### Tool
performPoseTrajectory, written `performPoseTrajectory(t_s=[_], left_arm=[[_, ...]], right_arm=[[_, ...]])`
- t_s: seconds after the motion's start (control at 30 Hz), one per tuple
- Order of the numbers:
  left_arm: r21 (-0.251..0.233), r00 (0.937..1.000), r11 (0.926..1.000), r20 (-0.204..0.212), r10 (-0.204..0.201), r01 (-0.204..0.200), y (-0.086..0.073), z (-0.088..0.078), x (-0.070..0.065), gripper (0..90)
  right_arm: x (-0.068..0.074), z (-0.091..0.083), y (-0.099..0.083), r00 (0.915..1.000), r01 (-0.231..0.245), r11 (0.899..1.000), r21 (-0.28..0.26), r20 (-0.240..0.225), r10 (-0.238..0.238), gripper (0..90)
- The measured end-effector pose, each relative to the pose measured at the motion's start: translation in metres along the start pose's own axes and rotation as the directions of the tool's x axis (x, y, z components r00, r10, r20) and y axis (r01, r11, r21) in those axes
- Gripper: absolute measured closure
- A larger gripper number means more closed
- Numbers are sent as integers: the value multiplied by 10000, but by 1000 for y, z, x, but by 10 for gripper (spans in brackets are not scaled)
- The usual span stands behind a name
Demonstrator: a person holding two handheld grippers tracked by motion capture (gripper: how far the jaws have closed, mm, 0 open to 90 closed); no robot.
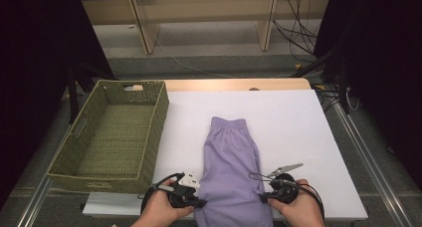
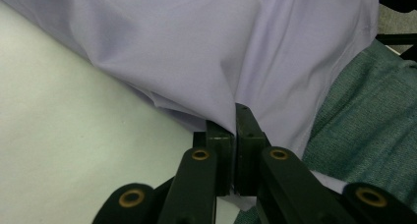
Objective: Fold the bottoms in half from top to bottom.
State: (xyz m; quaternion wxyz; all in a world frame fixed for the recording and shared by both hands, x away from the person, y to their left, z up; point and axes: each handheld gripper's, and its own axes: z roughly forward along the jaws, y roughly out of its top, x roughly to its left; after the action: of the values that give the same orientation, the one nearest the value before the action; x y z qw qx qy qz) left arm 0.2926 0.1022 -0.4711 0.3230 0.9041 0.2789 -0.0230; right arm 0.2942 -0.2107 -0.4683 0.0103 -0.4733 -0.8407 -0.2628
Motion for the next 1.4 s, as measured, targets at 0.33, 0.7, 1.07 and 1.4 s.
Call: performPoseTrajectory(t_s=[0.33,0.7,1.07,1.4], left_arm=[[68,9999,10000,112,52,-53,-3,0,-4,872],[-29,9998,9998,78,188,-188,-5,1,-3,780],[-1035,9975,9944,-650,-261,193,-4,-5,7,349],[-2284,9919,9721,-999,-786,540,-5,-9,22,156]], right_arm=[[1,-2,-4,9999,5,9998,192,-119,-3,890],[-3,-5,-4,9984,-424,9990,-117,-374,419,804],[-19,-10,-3,9997,-145,9551,-2958,127,191,538],[-19,-8,1,9959,901,8984,-4299,383,-815,256]])
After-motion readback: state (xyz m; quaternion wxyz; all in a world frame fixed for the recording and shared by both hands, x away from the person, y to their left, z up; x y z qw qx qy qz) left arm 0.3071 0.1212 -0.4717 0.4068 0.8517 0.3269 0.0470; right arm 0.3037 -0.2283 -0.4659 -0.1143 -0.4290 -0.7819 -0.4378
